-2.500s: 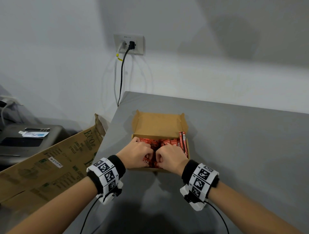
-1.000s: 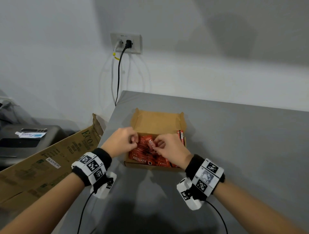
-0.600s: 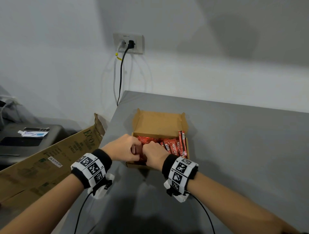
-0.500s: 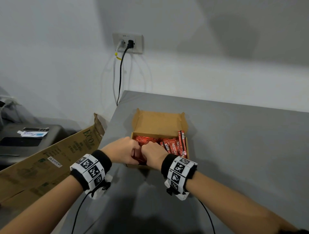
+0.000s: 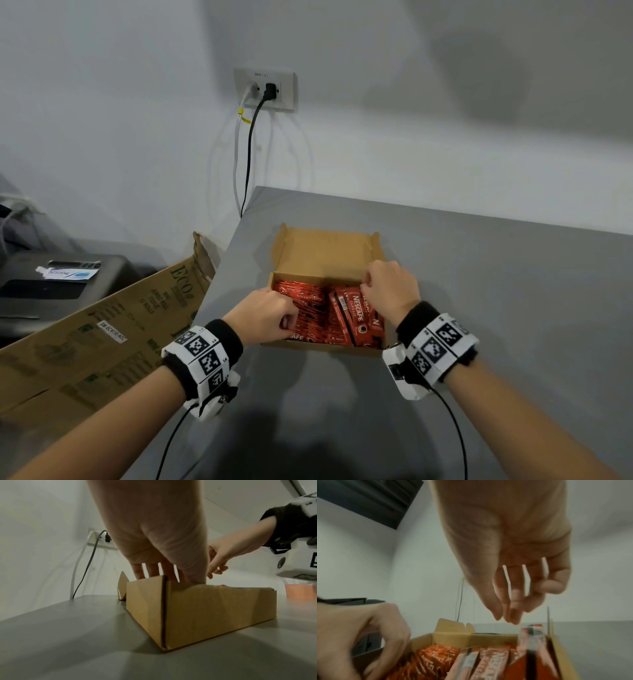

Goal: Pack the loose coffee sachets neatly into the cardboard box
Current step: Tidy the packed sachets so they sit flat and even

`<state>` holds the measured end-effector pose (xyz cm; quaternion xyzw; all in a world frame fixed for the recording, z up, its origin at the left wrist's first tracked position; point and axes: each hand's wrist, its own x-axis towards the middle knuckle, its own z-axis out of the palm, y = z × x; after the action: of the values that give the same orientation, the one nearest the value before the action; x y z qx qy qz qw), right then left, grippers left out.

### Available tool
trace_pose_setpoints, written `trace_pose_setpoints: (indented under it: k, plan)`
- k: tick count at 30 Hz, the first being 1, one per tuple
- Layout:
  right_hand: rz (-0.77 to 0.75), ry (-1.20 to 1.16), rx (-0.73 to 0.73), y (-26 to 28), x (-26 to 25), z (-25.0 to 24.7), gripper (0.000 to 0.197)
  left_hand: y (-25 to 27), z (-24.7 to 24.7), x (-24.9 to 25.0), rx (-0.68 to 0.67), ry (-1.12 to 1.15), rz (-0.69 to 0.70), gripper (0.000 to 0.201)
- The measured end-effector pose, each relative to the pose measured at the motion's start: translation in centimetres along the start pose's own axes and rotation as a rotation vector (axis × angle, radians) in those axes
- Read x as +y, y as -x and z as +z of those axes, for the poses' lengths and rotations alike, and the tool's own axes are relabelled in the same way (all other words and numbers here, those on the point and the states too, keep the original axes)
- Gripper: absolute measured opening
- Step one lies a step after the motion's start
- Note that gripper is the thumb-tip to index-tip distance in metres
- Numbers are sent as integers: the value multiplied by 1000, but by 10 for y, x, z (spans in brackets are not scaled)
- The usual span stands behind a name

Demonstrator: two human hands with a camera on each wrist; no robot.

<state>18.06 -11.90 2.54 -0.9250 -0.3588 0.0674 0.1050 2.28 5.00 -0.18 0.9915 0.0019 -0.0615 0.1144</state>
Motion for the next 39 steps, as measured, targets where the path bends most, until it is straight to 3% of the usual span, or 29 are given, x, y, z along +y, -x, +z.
trace_pose_setpoints:
  k: [6,13,16,19,22,28,30,32,35,39]
  plan:
    - [1,85,-159,13,-3,2,30,-1,-3,1,-56,15,-33,10]
    - [37,-66,-217,10,-6,3,19,-2,-7,-1,-60,55,-10,11]
    - [20,-148,-160,9,-6,-2,13,0,-15,-6,-34,76,-1,12]
    - [-65,-334,-67,16,-18,-14,13,4,-22,-13,45,55,-34,9]
    - [-151,-575,-164,29,-44,-15,10,6,-30,-20,208,59,-118,7]
    - [-332,-326,-275,31,-79,24,7,3,-26,-17,343,165,-195,13]
    - [-385,-220,-289,30,-84,29,5,3,-26,-16,283,274,-188,19]
    - [-412,-102,-308,28,-86,33,11,6,-28,-15,125,321,-159,20]
    - [-436,-3,-328,23,-88,34,18,10,-27,-9,-51,324,-132,2]
    - [-457,36,-337,22,-89,33,20,10,-18,-6,-114,161,-109,20]
